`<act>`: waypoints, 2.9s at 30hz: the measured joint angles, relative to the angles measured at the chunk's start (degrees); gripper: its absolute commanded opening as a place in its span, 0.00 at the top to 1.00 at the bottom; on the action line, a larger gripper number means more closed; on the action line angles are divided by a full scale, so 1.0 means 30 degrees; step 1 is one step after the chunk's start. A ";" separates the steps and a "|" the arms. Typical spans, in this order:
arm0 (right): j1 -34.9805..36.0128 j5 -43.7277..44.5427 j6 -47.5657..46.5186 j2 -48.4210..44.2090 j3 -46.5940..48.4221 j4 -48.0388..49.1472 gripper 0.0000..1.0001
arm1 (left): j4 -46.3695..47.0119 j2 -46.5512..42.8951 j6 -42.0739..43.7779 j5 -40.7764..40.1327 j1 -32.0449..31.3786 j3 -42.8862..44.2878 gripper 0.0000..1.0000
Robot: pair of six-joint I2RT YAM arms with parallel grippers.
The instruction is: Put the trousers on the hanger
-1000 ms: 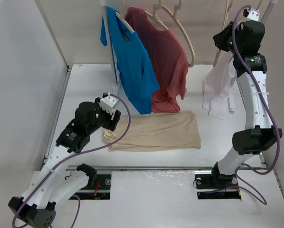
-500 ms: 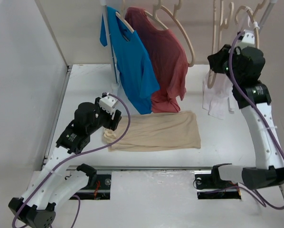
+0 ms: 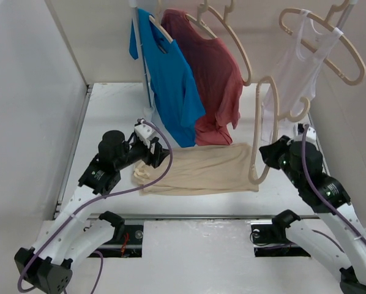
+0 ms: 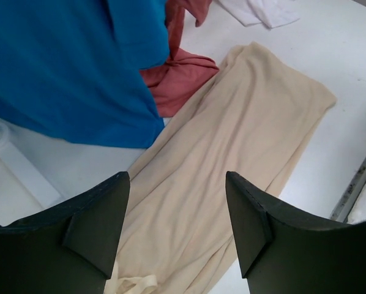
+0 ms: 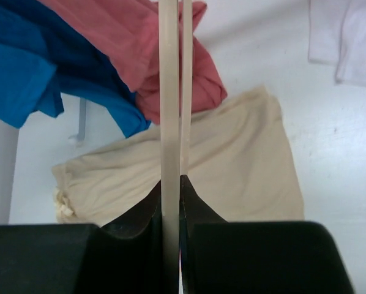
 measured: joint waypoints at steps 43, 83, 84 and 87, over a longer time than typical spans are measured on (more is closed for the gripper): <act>1.7486 0.9187 0.8721 1.6305 -0.1596 0.1239 1.00 | 0.2098 0.7905 -0.6462 0.2987 -0.2557 0.2980 0.14; 1.7500 0.8320 0.7402 1.5460 -0.0867 0.0306 0.02 | -0.4197 1.0936 -0.9063 0.1115 -0.2106 0.5173 1.00; 1.7500 0.8196 0.7176 1.4717 -0.0831 0.0073 0.02 | -0.4277 1.0950 -0.9231 0.1005 -0.1887 0.5173 1.00; 1.7012 0.6666 0.5719 1.1795 -0.0772 -0.0102 0.02 | -0.4503 1.0987 -1.0003 0.0415 -0.1450 0.5158 1.00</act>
